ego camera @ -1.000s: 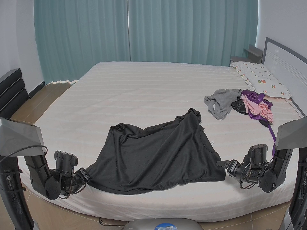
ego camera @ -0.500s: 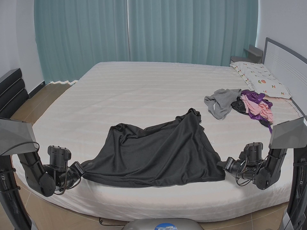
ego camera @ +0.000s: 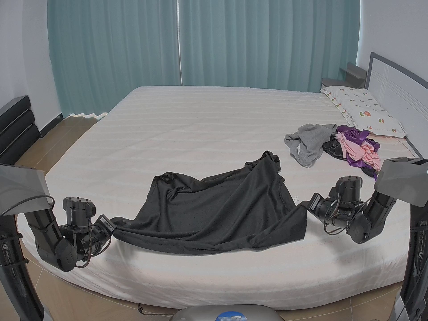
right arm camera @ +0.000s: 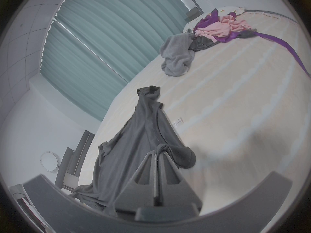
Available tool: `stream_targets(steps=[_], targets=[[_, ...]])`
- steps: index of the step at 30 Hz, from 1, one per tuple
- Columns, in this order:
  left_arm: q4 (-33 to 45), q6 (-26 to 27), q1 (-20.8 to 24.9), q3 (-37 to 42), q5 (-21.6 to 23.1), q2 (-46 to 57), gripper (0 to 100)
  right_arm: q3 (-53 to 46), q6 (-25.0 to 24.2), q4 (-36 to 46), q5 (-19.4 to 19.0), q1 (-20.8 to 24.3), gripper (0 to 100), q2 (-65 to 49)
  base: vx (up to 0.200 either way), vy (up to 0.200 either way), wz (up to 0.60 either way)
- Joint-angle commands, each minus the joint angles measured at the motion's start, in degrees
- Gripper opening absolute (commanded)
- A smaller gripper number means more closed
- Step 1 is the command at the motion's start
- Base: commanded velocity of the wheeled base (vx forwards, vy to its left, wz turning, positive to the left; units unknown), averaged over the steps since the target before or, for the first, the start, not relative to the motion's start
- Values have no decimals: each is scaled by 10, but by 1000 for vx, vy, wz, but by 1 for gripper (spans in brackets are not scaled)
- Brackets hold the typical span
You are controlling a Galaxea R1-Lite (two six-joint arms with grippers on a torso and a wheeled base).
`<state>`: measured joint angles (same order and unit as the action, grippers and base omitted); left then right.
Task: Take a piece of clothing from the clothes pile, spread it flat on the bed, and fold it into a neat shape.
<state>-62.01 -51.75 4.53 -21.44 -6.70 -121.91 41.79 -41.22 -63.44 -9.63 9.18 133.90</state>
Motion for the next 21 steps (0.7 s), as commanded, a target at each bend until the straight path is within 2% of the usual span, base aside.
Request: stream_targets(steps=[1, 6, 11, 21], targets=[[-30, -18, -3, -3, 1, -20, 0, 95, 0, 56, 0, 0, 0, 2, 0, 0, 0], [-60, -28, -3, -8, 3, -51, 0, 186, -3, 118, 2, 5, 0, 28, 0, 0, 0], [-68, -32, -3, -11, 3, -68, 0, 233, -3, 131, 9, 11, 0, 65, 0, 0, 0], [-69, -33, -1, -16, 5, -97, 0, 331, -3, 135, 60, 29, 0, 145, 0, 0, 0]])
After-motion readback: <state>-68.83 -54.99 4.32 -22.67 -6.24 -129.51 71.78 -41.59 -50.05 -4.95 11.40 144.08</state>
